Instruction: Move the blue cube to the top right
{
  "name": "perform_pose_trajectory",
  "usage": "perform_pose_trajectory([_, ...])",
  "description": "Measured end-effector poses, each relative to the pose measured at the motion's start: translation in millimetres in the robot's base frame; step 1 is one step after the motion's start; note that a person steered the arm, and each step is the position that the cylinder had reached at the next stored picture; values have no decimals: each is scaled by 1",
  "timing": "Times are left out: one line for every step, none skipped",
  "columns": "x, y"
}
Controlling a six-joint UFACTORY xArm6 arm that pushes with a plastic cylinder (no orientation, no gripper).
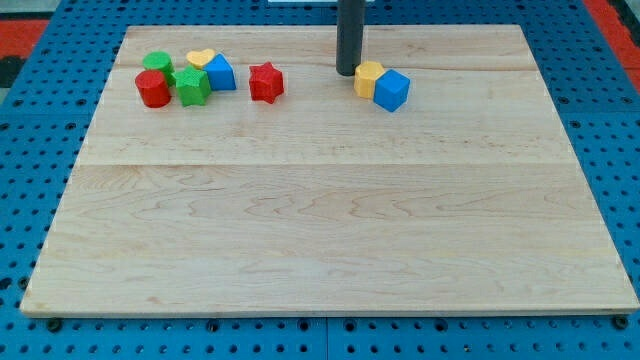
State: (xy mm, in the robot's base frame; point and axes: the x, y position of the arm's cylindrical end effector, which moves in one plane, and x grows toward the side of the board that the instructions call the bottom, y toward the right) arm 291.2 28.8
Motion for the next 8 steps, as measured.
perform_pose_trajectory([46, 3])
perform_pose_trajectory([50, 62])
perform_pose_trajectory([37, 117])
perform_pose_trajectory([63, 118])
perform_pose_trajectory([72, 135])
perform_pose_trajectory([52, 178])
perform_pose_trajectory([21, 191])
perform_pose_trajectory([5, 201])
